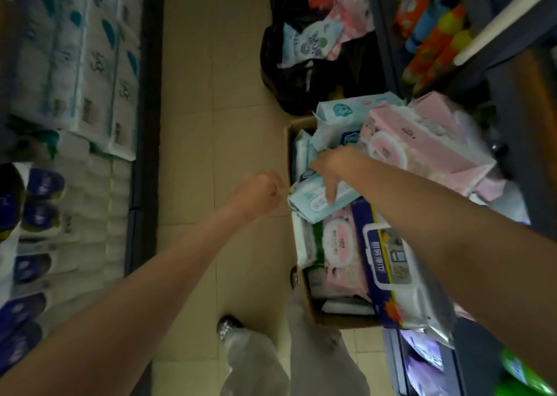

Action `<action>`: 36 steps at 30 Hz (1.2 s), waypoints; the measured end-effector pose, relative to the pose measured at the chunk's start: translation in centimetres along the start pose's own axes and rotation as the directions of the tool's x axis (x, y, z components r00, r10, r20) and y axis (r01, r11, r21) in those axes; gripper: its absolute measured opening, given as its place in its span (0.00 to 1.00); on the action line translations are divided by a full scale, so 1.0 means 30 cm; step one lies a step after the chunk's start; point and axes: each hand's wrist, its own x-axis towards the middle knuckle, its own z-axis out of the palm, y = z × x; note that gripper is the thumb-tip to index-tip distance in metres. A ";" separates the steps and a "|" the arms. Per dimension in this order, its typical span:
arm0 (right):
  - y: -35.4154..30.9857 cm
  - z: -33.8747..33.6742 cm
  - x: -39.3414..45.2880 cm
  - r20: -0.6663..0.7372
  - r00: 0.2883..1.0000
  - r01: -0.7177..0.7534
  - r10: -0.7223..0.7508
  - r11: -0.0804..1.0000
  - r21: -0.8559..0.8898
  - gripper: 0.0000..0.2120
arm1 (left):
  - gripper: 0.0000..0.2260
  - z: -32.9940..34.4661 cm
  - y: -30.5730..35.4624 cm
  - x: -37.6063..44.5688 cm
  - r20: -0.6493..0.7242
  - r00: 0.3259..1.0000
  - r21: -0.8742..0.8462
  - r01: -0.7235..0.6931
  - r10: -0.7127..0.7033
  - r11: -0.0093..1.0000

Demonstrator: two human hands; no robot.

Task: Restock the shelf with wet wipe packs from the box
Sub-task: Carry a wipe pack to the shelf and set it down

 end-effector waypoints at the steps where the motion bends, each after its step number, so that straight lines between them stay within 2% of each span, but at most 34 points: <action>1: -0.012 0.001 0.016 0.020 1.000 -0.001 0.002 1.000 -0.032 0.43 | 0.15 -0.002 -0.010 0.005 0.008 1.000 -0.023 0.011 -0.011 1.000; 5: -0.058 -0.008 0.023 0.011 1.000 0.016 -0.015 0.987 -0.160 0.48 | 0.17 -0.018 -0.035 -0.013 0.053 0.999 -0.047 0.003 0.000 0.999; 12: -0.107 -0.006 -0.024 -0.001 1.000 -0.001 0.001 0.967 -0.254 0.39 | 0.17 -0.052 -0.084 -0.077 -0.029 0.999 -0.107 -0.025 0.022 0.994; 16: -0.147 0.020 -0.083 -0.187 0.982 -0.043 -0.025 0.936 -0.350 0.43 | 0.17 -0.031 -0.161 -0.131 -0.073 0.997 -0.142 -0.015 0.004 0.990; 18: -0.159 0.018 -0.132 -0.279 0.960 -0.065 -0.036 0.937 -0.345 0.45 | 0.18 -0.035 -0.192 -0.154 -0.081 0.997 -0.153 0.001 -0.014 0.988; 20: -0.185 -0.021 -0.202 -0.368 0.930 -0.082 -0.023 0.960 -0.268 0.46 | 0.23 -0.052 -0.203 -0.184 -0.085 0.996 -0.187 -0.014 -0.002 0.982; 22: -0.238 -0.098 -0.288 -0.482 0.875 -0.074 -0.042 0.973 -0.219 0.45 | 0.33 -0.088 -0.200 -0.233 -0.139 0.990 -0.190 -0.067 0.041 0.979; 24: -0.322 -0.192 -0.380 -0.607 0.787 -0.051 -0.111 0.969 -0.243 0.44 | 0.43 -0.149 -0.205 -0.303 -0.258 0.962 0.006 -0.089 0.087 0.996; 25: -0.372 -0.241 -0.431 -0.678 0.716 -0.044 -0.168 0.958 -0.284 0.43 | 0.47 -0.192 -0.213 -0.347 -0.324 0.940 0.147 -0.062 0.107 0.987; 27: -0.487 -0.343 -0.538 -0.799 0.525 -0.062 -0.295 0.922 -0.381 0.40 | 0.51 -0.299 -0.253 -0.450 -0.454 0.883 0.319 0.032 0.123 0.947; 29: -0.606 -0.446 -0.639 -0.845 0.340 -0.087 -0.413 0.881 -0.466 0.37 | 0.52 -0.419 -0.321 -0.581 -0.569 0.814 0.323 0.093 0.115 0.942; 30: -0.666 -0.504 -0.692 -0.850 0.256 -0.093 -0.461 0.863 -0.496 0.35 | 0.50 -0.479 -0.366 -0.654 -0.641 0.751 0.322 0.078 0.157 0.943; 33: -0.852 -0.694 -0.861 -0.842 0.002 -0.175 -0.539 0.829 -0.531 0.35 | 0.40 -0.668 -0.502 -0.898 -0.821 0.461 0.440 0.139 0.336 0.887; 36: -1.036 -0.879 -1.018 -0.835 -0.182 -0.177 -0.520 0.852 -0.493 0.41 | 0.36 -0.862 -0.607 -1.179 -0.890 0.259 0.440 0.268 0.376 0.857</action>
